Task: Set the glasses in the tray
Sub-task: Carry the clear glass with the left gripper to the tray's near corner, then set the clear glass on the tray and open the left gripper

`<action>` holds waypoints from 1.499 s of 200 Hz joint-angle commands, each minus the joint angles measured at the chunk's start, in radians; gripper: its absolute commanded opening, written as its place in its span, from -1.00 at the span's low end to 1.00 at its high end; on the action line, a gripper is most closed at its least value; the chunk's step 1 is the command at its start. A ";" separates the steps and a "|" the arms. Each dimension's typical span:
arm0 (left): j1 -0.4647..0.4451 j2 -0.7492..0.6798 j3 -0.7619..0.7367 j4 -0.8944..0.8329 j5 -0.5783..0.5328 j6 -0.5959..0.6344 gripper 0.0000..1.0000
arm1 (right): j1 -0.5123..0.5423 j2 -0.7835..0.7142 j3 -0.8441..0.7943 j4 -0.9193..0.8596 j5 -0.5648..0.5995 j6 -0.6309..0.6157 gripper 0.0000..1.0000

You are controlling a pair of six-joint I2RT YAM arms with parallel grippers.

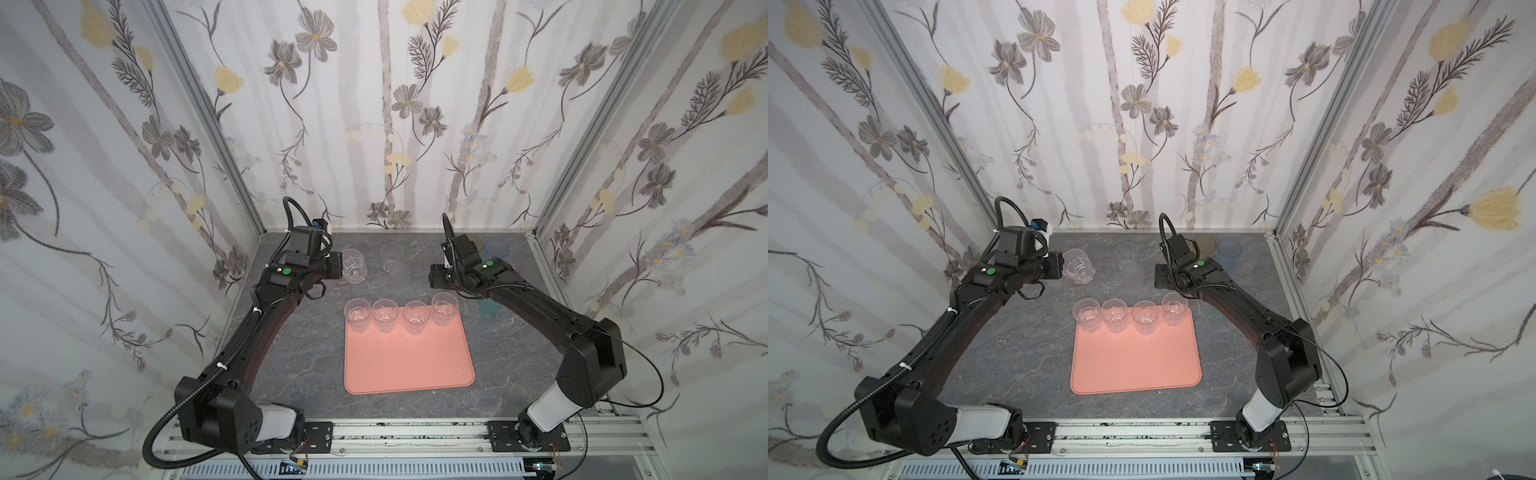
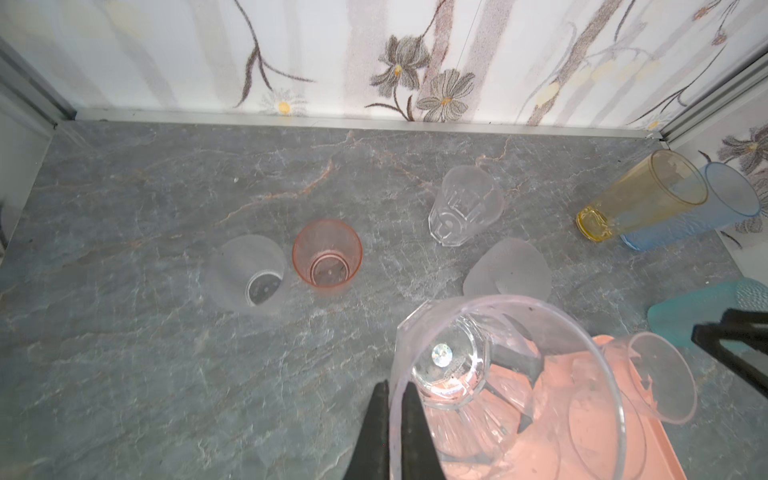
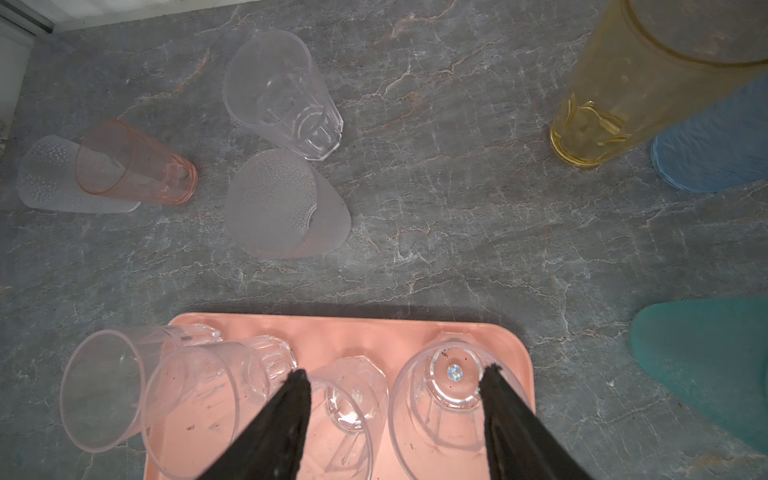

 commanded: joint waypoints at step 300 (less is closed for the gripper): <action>-0.399 -0.287 -0.551 -0.142 -0.346 -0.582 -1.00 | 0.006 0.091 0.016 0.105 -0.060 -0.006 0.30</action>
